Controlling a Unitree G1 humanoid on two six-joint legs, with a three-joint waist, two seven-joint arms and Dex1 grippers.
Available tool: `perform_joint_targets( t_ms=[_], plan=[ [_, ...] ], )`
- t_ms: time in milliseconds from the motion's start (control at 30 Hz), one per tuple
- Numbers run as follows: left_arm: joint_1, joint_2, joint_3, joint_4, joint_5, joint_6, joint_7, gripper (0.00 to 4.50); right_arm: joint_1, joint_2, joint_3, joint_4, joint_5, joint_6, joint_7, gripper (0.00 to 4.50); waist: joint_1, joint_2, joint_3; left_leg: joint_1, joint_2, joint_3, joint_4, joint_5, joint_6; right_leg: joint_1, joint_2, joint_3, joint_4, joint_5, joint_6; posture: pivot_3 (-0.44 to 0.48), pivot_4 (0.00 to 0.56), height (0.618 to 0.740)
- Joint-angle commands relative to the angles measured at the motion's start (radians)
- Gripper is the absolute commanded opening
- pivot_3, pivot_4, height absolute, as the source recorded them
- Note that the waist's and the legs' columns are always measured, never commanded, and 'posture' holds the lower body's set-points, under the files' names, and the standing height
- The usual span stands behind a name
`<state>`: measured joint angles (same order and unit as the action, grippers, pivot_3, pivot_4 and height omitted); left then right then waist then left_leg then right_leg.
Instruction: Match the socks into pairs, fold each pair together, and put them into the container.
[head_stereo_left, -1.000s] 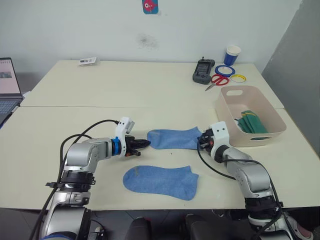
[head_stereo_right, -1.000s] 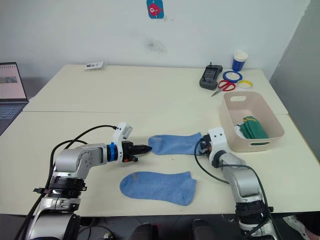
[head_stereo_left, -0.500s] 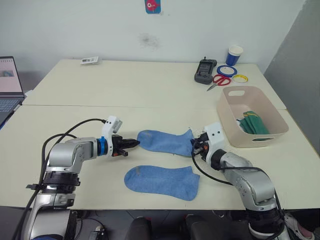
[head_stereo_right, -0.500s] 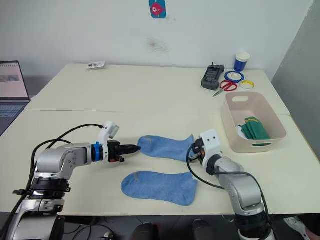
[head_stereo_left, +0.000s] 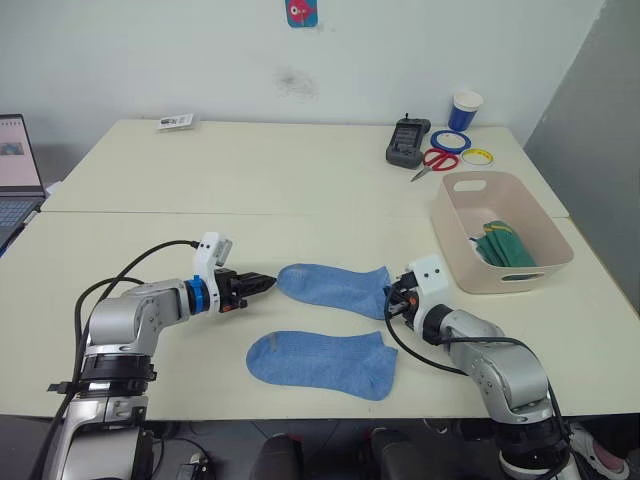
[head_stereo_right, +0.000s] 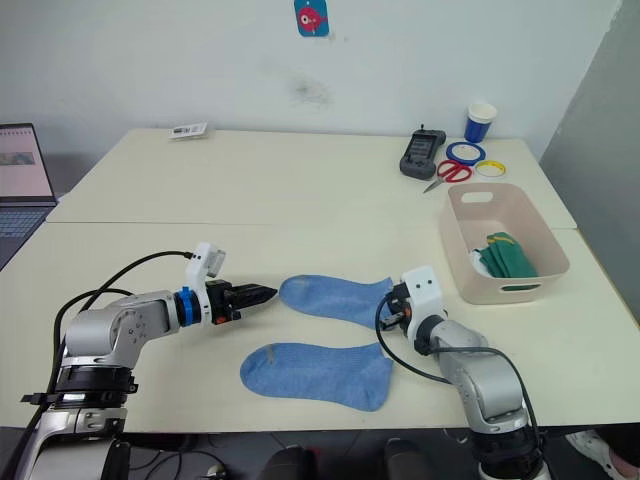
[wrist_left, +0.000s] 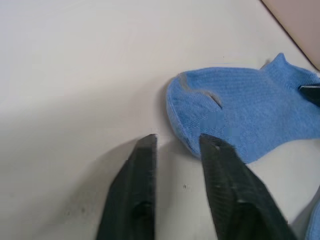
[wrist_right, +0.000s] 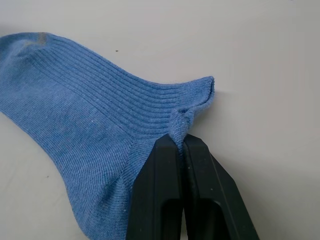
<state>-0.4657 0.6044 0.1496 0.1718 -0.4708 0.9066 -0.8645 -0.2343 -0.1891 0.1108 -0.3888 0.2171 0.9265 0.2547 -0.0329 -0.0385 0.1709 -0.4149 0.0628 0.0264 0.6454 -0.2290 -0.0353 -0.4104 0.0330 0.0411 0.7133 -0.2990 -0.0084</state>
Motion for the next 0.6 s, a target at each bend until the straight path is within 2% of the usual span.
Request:
perform_joint_targets(
  t_ms=[33, 300, 400, 567, 600],
  plan=[
    [-0.022, -0.009, 0.016, 0.001, -0.001, -0.058, 0.016, 2.16, -0.009, -0.001, 0.000, -0.029, 0.000, -0.020, -0.004, 0.00, 0.000, 0.000, 0.000, 0.000, 0.000, 0.000, 0.000, 0.000, 0.000, 0.000, 0.000, 0.000, 0.000, 0.000, 0.000, 0.000, 0.150, 0.732],
    [-0.066, -0.093, -0.066, 0.095, 0.065, -0.143, 0.066, 2.16, -0.019, -0.001, 0.010, -0.023, -0.001, -0.020, -0.001, 0.00, 0.000, 0.000, 0.000, 0.000, 0.000, 0.001, 0.000, 0.000, 0.000, 0.000, 0.000, 0.000, 0.000, 0.000, 0.000, 0.000, 0.150, 0.732],
    [-0.066, -0.091, -0.115, 0.092, 0.076, -0.117, 0.046, 1.56, -0.020, 0.000, 0.012, -0.024, 0.000, -0.019, -0.002, 0.00, 0.000, 0.000, 0.000, 0.000, 0.000, 0.001, 0.000, 0.000, 0.000, 0.000, 0.000, 0.000, 0.000, 0.000, 0.000, 0.000, 0.150, 0.732],
    [-0.063, -0.092, -0.104, 0.085, 0.063, -0.114, 0.053, 0.01, -0.016, 0.005, 0.008, -0.032, -0.003, -0.023, -0.012, 0.00, 0.001, 0.000, 0.000, 0.000, 0.000, 0.001, 0.000, 0.000, 0.000, 0.000, 0.000, 0.000, 0.000, 0.000, 0.000, 0.000, 0.150, 0.732],
    [-0.061, -0.093, -0.098, 0.081, 0.060, -0.115, 0.054, 0.01, -0.015, 0.006, 0.007, -0.032, -0.006, -0.031, -0.014, 0.00, 0.001, 0.000, 0.000, 0.000, 0.000, 0.001, 0.000, 0.000, 0.000, 0.000, 0.000, 0.000, 0.000, 0.000, 0.000, 0.000, 0.150, 0.732]
  ],
)
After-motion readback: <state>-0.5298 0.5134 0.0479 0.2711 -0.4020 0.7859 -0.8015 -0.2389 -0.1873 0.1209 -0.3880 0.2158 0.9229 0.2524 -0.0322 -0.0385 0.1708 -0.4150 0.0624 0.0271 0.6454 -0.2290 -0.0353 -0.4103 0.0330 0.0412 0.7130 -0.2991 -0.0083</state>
